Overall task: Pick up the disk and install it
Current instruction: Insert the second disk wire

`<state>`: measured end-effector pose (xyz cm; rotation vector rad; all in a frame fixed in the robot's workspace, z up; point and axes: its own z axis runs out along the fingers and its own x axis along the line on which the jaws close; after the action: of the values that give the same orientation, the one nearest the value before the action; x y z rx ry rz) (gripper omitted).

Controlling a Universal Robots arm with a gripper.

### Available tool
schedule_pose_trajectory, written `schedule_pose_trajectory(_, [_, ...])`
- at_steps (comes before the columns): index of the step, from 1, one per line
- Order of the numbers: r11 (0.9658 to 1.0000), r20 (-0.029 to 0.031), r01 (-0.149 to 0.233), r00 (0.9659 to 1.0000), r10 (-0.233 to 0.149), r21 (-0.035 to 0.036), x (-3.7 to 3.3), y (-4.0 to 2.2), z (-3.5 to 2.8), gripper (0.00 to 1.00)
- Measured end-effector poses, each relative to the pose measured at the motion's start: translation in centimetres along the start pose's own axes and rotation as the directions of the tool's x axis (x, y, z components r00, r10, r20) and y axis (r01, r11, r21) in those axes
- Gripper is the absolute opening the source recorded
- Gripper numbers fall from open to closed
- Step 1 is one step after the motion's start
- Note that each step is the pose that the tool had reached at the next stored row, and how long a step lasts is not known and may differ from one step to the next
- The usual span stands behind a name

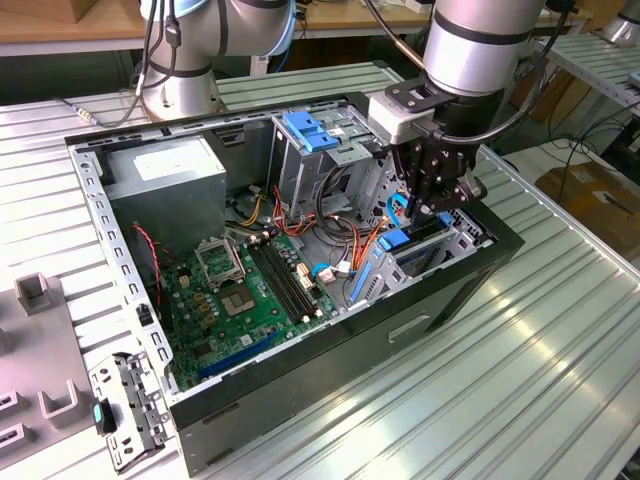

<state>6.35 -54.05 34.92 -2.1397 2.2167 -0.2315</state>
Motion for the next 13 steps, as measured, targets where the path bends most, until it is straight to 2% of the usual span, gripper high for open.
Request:
schedule_pose_trajectory(5, [1.0,0.0001,0.0,1.0,0.0,0.0,0.02,-0.21,0.27,0.16])
schedule_pose_trajectory(13, [1.0,0.0,0.0,1.0,0.0,0.0001,0.18,-0.18,0.72,0.16])
